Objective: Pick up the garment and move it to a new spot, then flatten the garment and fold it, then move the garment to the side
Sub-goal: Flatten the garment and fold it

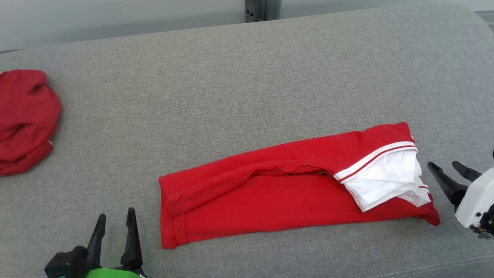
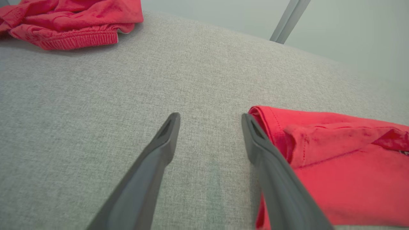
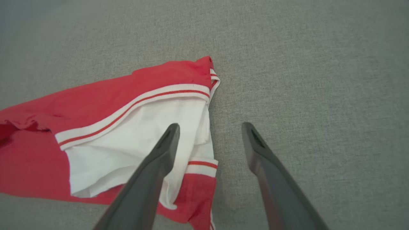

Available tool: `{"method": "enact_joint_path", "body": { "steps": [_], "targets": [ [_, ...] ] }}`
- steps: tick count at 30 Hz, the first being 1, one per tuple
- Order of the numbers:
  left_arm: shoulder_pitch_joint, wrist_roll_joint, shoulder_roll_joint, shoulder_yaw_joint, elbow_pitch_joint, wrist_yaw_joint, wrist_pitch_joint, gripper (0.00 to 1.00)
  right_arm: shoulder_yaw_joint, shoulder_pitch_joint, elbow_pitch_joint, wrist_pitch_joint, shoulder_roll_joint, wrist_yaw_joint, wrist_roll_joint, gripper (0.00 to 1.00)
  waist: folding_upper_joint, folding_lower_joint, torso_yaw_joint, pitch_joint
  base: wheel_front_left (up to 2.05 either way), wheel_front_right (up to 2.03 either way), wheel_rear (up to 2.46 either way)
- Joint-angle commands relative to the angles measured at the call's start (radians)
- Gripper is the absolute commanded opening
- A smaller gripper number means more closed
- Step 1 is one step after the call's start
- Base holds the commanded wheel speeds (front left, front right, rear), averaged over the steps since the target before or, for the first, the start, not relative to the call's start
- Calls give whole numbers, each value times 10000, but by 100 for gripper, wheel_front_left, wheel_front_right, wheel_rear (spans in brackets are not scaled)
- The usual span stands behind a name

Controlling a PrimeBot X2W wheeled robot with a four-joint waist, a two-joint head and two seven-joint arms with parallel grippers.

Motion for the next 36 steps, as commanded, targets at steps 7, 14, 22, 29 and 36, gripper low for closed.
{"method": "enact_joint_path", "body": {
  "steps": [7,14,22,29,36],
  "targets": [
    [-141,1799,-1179,1184,18,-388,-87,100,94,-1488,2295,352,1016,0,-889,100,0,0,453,93,0,0,0],
    [96,2973,-2060,2049,142,-1500,-90,100,869,-1983,4143,707,1611,3,-753,100,0,0,693,-109,0,0,0],
    [358,3467,-2379,2747,443,-2231,-91,100,1236,-1869,4467,70,784,-12,1087,0,0,0,759,-724,0,0,0],
    [677,3177,-2422,2492,493,-2232,-80,100,-220,-1943,4545,-1242,-1144,-5,1691,0,0,0,1040,-1382,0,0,0],
    [929,2974,-2419,2221,390,-2051,-80,100,693,-1062,1619,-1021,-1138,1,1874,0,0,0,1035,-1577,0,0,0]
  ]
}}
